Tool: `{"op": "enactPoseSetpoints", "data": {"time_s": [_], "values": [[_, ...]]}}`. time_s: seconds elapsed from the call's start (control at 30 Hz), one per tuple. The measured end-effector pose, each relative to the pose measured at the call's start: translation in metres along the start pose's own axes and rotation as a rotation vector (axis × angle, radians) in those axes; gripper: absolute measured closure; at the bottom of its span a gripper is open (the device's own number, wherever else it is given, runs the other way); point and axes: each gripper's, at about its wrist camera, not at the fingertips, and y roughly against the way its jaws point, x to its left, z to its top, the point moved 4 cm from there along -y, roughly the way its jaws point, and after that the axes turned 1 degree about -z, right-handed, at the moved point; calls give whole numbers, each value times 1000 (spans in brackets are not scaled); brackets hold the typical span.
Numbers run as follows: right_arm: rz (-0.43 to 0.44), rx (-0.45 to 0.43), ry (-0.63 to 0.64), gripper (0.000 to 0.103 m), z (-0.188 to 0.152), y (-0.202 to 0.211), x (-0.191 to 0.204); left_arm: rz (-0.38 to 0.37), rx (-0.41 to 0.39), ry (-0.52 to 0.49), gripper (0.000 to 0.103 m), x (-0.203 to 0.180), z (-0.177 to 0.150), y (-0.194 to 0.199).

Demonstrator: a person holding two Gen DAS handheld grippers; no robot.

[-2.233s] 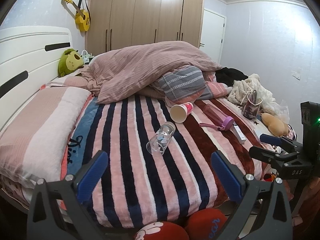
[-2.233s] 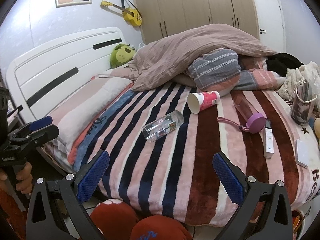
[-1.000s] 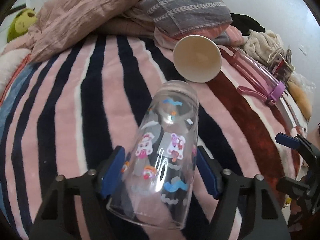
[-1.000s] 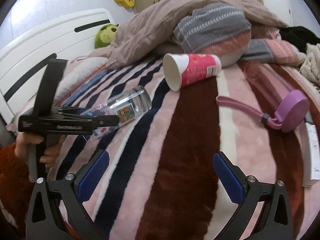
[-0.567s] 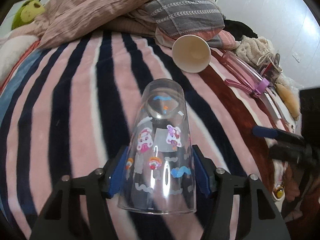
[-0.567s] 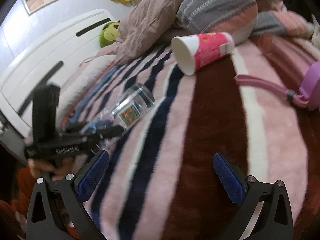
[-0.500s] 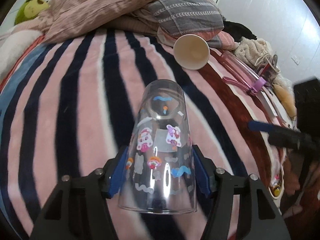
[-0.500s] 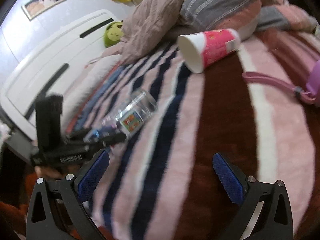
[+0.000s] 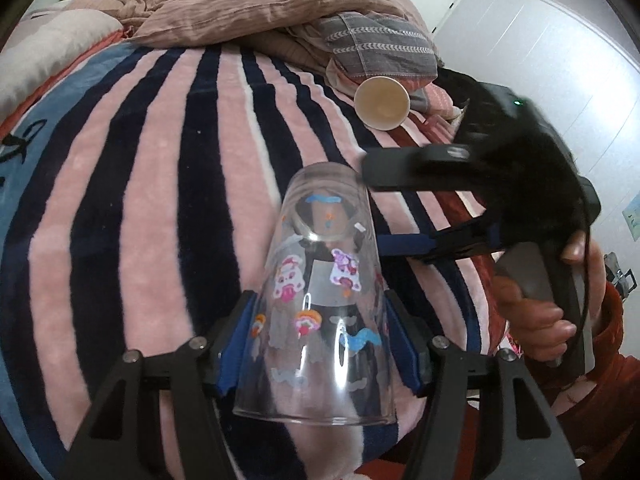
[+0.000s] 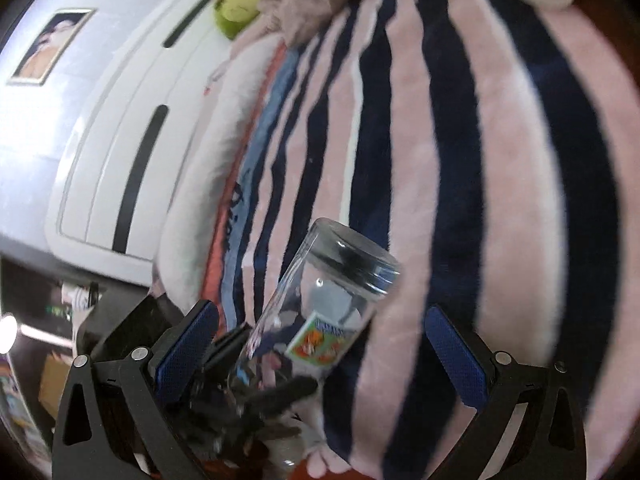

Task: Flip cup upside down

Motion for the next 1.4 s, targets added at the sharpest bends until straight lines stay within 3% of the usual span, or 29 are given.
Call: {"op": "enactPoseSetpoints", "data": {"time_s": [0.43, 0.57, 0.6, 0.8, 1.0, 1.17, 1.4], "values": [[-127, 4, -93, 15, 19, -31, 10, -76, -22, 18, 44, 6, 2, -1], [-206, -32, -79, 39, 19, -27, 10, -84, -17, 18, 44, 6, 5, -2], [-205, -38, -67, 39, 19, -26, 12, -81, -15, 12, 44, 5, 5, -3], [-235, -111, 76, 39, 24, -18, 32, -82, -29, -28, 45, -2, 14, -5], [-262, -241, 232, 42, 34, 24, 52, -184, -58, -47, 45, -15, 49, -15], [-324, -366, 392, 47, 43, 60, 65, -217, -53, -105, 44, -34, 73, -39], [-356, -417, 588, 48, 23, 74, 72, -219, -45, -176, 43, -48, 63, -38]]}}
